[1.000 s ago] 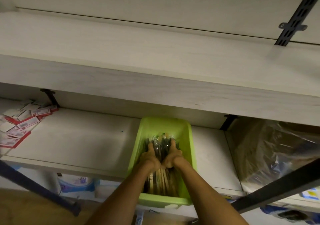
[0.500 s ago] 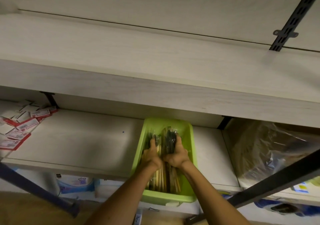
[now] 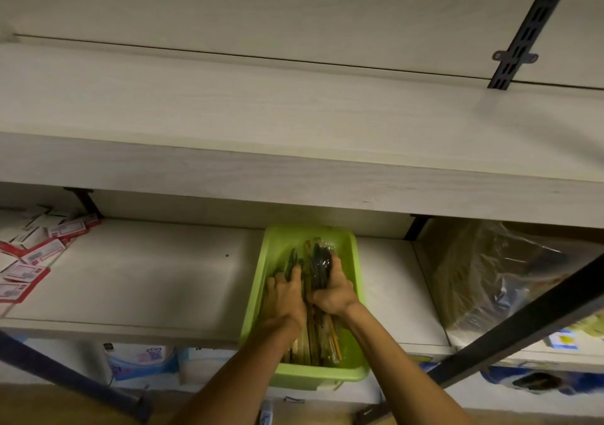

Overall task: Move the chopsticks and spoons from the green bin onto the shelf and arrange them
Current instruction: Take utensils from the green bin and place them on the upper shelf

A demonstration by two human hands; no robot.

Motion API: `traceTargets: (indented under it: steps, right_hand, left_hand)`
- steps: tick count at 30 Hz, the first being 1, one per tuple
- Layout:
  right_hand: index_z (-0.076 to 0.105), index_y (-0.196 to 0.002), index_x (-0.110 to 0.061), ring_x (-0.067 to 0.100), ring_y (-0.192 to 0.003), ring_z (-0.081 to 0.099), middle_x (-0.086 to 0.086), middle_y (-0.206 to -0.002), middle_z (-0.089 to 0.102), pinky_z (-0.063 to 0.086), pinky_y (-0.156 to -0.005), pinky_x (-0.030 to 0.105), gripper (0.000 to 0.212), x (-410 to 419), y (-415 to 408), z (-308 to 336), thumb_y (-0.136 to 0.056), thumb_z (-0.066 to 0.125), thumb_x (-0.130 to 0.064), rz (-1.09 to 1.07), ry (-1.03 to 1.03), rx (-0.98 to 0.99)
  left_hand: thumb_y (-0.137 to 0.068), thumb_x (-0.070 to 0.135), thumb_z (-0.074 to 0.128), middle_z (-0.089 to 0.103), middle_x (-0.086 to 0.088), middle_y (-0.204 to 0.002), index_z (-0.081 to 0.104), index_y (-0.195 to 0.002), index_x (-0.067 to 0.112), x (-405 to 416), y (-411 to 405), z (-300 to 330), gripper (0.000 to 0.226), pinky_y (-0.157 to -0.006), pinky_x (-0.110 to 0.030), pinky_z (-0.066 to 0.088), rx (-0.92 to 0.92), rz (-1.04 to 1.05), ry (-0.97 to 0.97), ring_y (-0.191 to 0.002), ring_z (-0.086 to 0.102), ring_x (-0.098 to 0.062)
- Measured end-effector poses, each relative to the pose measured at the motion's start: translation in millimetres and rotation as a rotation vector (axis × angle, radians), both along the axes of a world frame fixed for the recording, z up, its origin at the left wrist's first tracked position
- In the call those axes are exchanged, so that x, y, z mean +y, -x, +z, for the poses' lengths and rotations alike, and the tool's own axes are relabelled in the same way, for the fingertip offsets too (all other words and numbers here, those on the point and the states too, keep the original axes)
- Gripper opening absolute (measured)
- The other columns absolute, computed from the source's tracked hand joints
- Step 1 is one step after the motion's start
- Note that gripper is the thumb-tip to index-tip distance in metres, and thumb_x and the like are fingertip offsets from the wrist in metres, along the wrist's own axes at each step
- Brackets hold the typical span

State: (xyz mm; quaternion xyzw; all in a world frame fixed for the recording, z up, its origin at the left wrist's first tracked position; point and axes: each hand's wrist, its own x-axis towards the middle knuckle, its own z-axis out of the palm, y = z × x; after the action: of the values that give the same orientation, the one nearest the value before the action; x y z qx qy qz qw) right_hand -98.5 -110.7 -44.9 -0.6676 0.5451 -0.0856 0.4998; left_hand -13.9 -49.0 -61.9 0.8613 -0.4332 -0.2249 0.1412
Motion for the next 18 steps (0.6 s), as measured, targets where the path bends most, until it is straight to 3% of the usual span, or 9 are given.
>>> traceTargets:
  steps: [9,11,15,18]
  right_hand:
    - [0.004,-0.151,-0.035,0.031,-0.122,0.05,0.008,-0.127,0.057,0.044,-0.103,0.036,0.102,-0.5,3.5,-0.9,-0.076,0.072,-0.022,0.016,0.028,0.0]
    - [0.005,-0.151,-0.035,0.031,-0.123,0.048,0.008,-0.129,0.055,0.043,-0.105,0.036,0.101,-0.2,3.9,0.7,-0.077,0.072,-0.025,0.021,0.023,-0.007]
    - [0.007,-0.151,-0.035,0.032,-0.125,0.046,0.009,-0.131,0.053,0.044,-0.104,0.04,0.102,-0.2,5.1,2.2,-0.075,0.072,-0.017,0.015,0.015,-0.004]
    - [0.007,-0.151,-0.035,0.032,-0.124,0.049,0.009,-0.131,0.052,0.047,-0.101,0.038,0.104,-1.6,7.9,4.2,-0.073,0.071,-0.011,0.021,0.021,-0.021]
  left_hand:
    - [-0.093,0.037,0.048,0.046,-0.014,-0.127,0.029,-0.138,0.024,-13.1,11.9,-13.9,0.05,-0.092,-0.038,0.048,0.155,0.085,-0.09,-0.11,0.054,-0.03]
    - [-0.093,0.036,0.048,0.049,-0.014,-0.125,0.028,-0.138,0.021,-15.3,12.6,-13.9,0.052,-0.091,-0.035,0.048,0.172,0.092,-0.113,-0.107,0.056,-0.028]
    - [-0.088,0.024,0.062,0.047,-0.016,-0.137,0.019,-0.148,0.017,-15.7,6.6,-11.6,0.073,-0.097,-0.032,0.042,0.278,0.117,-0.089,-0.121,0.051,-0.03]
    - [-0.087,0.023,0.062,0.052,-0.011,-0.128,0.024,-0.144,0.019,-15.3,4.3,-10.0,0.069,-0.09,-0.032,0.05,0.419,0.188,-0.034,-0.11,0.056,-0.027]
